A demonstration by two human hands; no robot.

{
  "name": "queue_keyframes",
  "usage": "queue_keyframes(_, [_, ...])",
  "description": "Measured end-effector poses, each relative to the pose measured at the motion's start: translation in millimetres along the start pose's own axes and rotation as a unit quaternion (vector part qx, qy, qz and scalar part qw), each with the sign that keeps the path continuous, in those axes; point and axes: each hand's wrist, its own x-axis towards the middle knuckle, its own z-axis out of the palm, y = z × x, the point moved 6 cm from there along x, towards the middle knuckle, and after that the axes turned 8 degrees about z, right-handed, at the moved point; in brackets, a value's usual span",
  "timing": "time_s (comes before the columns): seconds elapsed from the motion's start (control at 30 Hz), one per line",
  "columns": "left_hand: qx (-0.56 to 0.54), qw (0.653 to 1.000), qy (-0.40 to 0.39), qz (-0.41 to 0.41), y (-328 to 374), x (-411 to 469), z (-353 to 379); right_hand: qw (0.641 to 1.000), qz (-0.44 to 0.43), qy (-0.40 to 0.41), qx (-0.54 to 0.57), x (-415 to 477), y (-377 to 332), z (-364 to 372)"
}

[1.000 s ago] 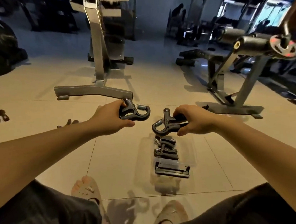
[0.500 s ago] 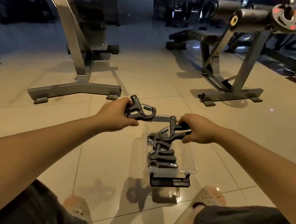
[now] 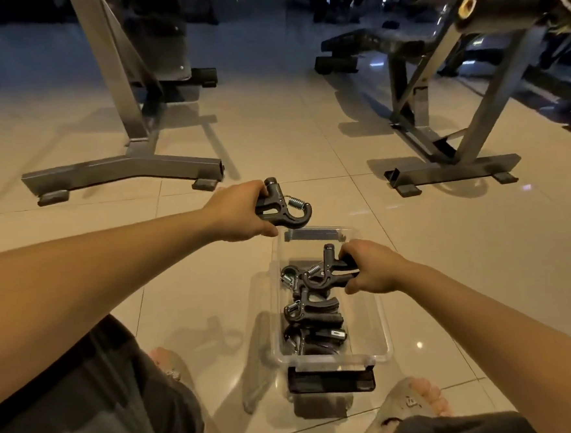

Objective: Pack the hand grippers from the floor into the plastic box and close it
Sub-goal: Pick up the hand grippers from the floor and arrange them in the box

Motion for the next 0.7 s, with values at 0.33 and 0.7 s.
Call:
queue_keyframes(0.33, [0.073,0.996,-0.047,0.031,-39.1,20.2,27.5,0.991,0.033,-0.103,0.074,56.1,6.2,119.0])
queue_keyframes(0.7, [0.012,0.998,-0.05,-0.026,-51.3,5.9,63.7,0.994,0.034,-0.092,0.057,93.7,15.0,152.5])
